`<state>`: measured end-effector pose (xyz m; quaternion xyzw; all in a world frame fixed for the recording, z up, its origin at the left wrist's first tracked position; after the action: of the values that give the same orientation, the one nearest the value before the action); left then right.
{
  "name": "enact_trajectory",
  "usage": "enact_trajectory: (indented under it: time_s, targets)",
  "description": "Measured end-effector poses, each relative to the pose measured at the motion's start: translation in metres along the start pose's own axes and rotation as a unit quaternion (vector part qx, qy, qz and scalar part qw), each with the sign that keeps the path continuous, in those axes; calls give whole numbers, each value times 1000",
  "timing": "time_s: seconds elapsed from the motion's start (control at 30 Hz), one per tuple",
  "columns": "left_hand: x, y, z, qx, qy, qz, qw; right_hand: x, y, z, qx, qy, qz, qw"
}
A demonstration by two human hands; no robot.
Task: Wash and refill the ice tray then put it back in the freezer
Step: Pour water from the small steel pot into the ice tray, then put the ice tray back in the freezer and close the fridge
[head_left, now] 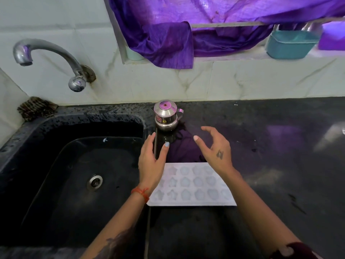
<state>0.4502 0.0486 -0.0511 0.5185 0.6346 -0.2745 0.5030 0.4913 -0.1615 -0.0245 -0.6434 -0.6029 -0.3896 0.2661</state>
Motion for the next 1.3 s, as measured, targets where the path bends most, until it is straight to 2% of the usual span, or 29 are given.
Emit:
enact_trajectory:
  time_s: [0.2, 0.43, 0.6, 0.8, 1.0, 1.3]
  targets:
    - [3, -43, -12, 14, 74, 16, 997, -32, -52, -25, -32, -55, 24, 998]
    - [31, -69, -31, 11, 140, -51, 989, -66, -87, -40, -77, -131, 84, 985]
    - [41, -74, -32, 55, 189, -90, 976, -77, -101, -31, -39, -160, 139, 976]
    - [39, -75, -32, 88, 161, -75, 980, -83, -103, -27, -34, -168, 184, 968]
    - [41, -73, -31, 103, 115, -102, 983, -84, -101, -31, -57, -97, 267, 957]
    - [46, -73, -37, 101, 115, -108, 982, -74, -105, -25, -72, -73, 289, 952]
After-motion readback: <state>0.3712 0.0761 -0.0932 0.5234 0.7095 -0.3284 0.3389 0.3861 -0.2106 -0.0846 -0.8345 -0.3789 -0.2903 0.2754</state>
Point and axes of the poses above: each hand's wrist, its own y-axis towards the middle knuckle, its own z-axis out of the palm, x = y × z, the point moved 7 cm from there along y, towards the middle knuckle, and after that the axes turned 6 degrees about z, right-handed, at the moved point
